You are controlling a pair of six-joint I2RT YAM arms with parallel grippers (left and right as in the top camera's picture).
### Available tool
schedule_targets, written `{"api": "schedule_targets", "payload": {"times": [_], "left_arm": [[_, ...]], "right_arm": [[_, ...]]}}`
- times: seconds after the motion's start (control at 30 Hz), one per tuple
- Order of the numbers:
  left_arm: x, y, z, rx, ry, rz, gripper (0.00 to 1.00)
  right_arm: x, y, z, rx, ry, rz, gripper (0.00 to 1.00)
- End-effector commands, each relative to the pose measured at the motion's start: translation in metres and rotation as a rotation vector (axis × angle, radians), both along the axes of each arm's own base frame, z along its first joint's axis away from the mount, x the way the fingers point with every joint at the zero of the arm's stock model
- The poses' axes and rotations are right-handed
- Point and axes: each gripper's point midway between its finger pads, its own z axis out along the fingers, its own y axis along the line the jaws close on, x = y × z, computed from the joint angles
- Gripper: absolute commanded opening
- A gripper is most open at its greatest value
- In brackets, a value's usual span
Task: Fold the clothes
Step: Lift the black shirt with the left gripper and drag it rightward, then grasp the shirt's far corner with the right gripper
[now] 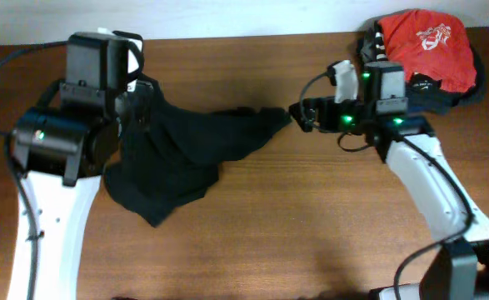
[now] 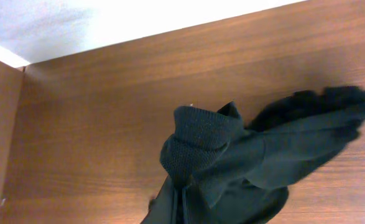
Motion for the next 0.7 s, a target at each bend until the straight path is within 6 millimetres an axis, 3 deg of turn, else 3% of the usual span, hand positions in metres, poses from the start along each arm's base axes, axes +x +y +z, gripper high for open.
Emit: {"api": "schedule_targets", "payload": {"times": [0.0, 0.17, 0.37, 0.53, 0.67], "left_arm": [[0.007, 0.010, 0.003, 0.058, -0.011, 0.022, 0.01], [0.010, 0.023, 0.008, 0.113, -0.035, 0.080, 0.01], [0.010, 0.034, 0.009, 0.129, -0.037, 0.116, 0.01], [0.011, 0.038, 0.009, 0.130, -0.034, 0.127, 0.01], [0.012, 0.038, 0.007, 0.131, -0.029, 0.127, 0.00]], "right_arm": [[0.021, -0.002, -0.023, -0.048, 0.042, -0.129, 0.98], [0.047, 0.003, -0.063, -0.007, 0.094, -0.214, 0.95], [0.052, 0.004, -0.115, 0.047, 0.240, -0.303, 0.82], [0.048, 0.007, -0.131, 0.143, 0.367, -0.411, 0.75], [0.052, 0.007, -0.132, 0.204, 0.405, -0.476, 0.71]]}}
